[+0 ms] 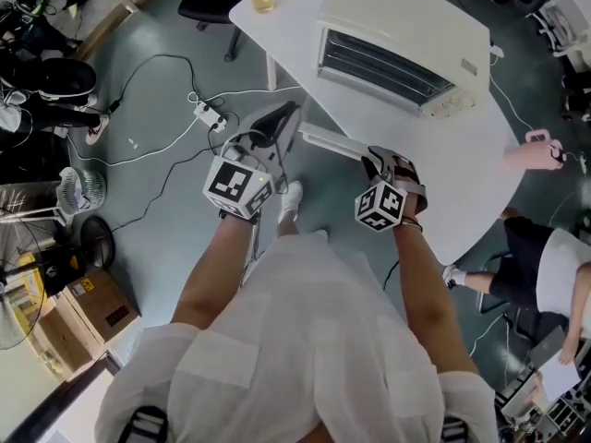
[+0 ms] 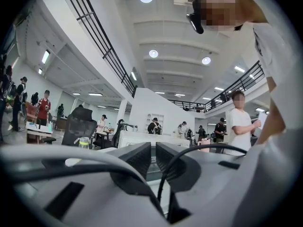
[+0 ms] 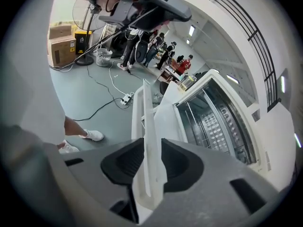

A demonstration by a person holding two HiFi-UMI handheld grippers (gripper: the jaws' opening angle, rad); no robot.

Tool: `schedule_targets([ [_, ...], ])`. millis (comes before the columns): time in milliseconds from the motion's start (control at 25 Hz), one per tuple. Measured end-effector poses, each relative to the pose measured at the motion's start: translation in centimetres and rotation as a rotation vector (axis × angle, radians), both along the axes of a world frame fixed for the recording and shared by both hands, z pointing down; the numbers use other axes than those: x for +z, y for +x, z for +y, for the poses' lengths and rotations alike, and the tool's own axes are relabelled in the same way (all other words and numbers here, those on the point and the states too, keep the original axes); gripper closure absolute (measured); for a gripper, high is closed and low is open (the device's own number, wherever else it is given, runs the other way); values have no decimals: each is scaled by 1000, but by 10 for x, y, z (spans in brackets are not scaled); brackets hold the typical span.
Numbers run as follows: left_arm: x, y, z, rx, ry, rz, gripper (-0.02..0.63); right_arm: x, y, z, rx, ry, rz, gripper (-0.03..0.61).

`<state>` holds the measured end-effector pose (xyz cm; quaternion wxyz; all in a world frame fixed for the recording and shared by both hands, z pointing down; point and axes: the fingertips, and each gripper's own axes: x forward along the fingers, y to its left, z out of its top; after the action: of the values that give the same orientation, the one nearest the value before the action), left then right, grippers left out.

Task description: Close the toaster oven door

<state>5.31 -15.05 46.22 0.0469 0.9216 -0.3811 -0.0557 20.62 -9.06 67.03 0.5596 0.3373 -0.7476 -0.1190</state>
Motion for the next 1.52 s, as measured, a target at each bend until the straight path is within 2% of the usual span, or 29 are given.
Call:
schedule_targets([
  [320,1,1,-6,11,-4,-2,591,9,4,-3,2,-20,37,488],
  [920,0,-3,-13,12,-14,16,591,13,4,-1,15,-47,28,531],
  [1520,-9,-7,-20,2,4,12,591,-18,5,-12,20,18,34,541],
])
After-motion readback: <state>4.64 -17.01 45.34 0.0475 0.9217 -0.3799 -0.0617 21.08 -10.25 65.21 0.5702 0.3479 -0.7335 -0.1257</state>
